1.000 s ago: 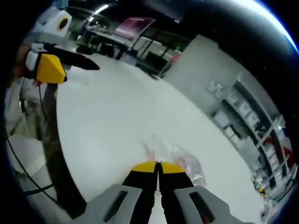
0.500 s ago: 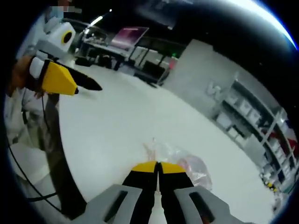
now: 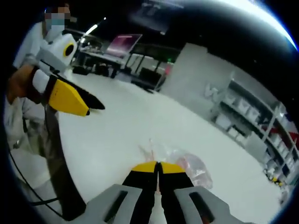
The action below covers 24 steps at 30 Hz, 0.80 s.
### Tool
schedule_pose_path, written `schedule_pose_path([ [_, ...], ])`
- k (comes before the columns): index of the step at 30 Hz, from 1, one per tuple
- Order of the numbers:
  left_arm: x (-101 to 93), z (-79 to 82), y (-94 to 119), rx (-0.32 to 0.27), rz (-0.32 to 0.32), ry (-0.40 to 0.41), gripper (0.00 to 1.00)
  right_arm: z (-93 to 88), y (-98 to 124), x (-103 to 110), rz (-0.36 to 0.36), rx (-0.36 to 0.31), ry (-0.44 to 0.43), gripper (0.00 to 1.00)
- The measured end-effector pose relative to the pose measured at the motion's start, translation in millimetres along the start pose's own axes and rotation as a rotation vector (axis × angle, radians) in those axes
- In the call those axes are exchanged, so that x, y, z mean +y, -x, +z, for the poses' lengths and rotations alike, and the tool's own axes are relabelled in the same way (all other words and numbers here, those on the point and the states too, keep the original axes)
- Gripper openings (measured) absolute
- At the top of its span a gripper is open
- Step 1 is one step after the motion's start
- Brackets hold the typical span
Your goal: Open the resealable bag by pulling the two sides of the seal apart until the entire bag opening is separated and visibly accessible.
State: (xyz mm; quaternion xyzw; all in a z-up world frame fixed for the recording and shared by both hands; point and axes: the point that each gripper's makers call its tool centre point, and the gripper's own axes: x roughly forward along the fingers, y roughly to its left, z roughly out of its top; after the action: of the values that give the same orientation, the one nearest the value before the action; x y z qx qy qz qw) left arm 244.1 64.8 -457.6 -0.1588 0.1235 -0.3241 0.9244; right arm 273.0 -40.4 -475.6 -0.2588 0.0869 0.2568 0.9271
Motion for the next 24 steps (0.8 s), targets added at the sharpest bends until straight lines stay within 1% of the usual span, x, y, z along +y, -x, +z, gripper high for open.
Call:
schedule_pose_path([
  [2, -2.2, 0.7, -3.2, -0.003, -0.008, 0.044, 0.63, 0.6, -0.1, -1.2, 0.001, -0.008, -0.007, 0.00],
  [3, -3.4, 3.0, -4.7, -0.020, -0.012, 0.056, 0.61, 0.5, -0.3, -1.9, 0.002, -0.010, -0.012, 0.00],
  [7, -7.8, 2.0, -12.8, -0.011, -0.033, 0.122, 0.59, 0.3, -0.2, -4.1, 0.004, -0.027, -0.034, 0.00],
  [10, -13.5, -1.0, -19.7, 0.002, -0.049, 0.141, 0.55, 1.3, 0.8, -5.6, 0.005, -0.046, -0.048, 0.00],
  [14, -18.8, -3.3, -27.8, 0.015, -0.060, 0.136, 0.50, 1.9, 3.1, -9.1, 0.003, -0.067, -0.064, 0.00],
  [16, -21.0, -4.2, -32.3, 0.017, -0.072, 0.140, 0.45, 2.0, 4.0, -10.2, 0.003, -0.076, -0.072, 0.00],
  [19, -24.8, -4.0, -38.1, 0.021, -0.090, 0.170, 0.43, 3.2, 4.5, -10.6, 0.003, -0.090, -0.079, 0.00],
  [21, -28.3, -4.9, -41.4, 0.029, -0.095, 0.175, 0.43, 4.4, 4.5, -9.7, 0.009, -0.099, -0.082, 0.00],
  [24, -31.0, -5.5, -46.8, 0.029, -0.103, 0.201, 0.39, 6.0, 4.7, -9.5, 0.016, -0.116, -0.092, 0.00],
])
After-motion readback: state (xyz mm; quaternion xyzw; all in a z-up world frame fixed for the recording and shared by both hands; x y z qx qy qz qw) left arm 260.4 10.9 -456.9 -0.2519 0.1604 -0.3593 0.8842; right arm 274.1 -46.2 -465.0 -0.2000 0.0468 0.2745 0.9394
